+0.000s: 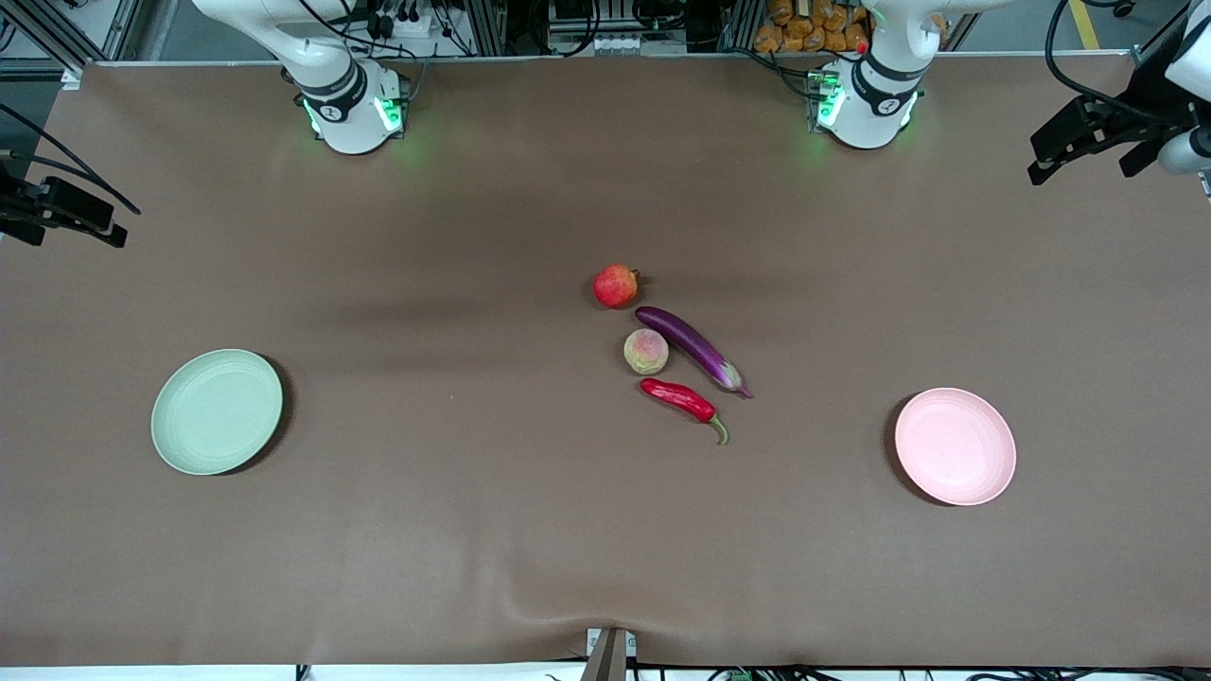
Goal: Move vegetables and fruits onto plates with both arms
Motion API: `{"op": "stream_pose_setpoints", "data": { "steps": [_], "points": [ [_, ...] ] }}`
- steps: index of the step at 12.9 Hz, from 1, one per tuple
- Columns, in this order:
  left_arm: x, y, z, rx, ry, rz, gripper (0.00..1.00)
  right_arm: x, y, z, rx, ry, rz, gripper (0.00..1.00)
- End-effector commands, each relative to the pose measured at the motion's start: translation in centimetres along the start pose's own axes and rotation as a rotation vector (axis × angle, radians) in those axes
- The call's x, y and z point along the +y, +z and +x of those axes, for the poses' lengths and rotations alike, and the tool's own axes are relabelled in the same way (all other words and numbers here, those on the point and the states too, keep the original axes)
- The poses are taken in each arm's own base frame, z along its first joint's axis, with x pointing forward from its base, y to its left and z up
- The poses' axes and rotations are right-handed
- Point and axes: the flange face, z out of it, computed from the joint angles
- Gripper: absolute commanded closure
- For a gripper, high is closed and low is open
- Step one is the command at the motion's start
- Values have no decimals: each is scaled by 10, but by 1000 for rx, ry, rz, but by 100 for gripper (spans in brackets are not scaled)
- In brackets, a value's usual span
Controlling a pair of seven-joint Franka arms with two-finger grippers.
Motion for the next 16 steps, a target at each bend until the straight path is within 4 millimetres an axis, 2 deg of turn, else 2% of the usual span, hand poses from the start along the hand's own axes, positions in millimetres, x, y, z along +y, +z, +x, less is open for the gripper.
{"op": "stream_pose_setpoints", "data": {
  "steps": [1, 11, 14, 16],
  "points": [
    [-2, -1, 1, 6, 19, -18, 0, -3, -2, -1, -3, -10, 12, 0],
    [-4, 2, 4, -10, 1, -8, 0, -14, 5, 3, -15, -27, 10, 0],
    [-3, 2, 4, -10, 6, -8, 0, -22, 9, 6, -23, -40, 8, 0],
    [-3, 5, 4, -15, 6, -7, 0, -35, 18, 10, -41, -59, 5, 0]
  ]
}}
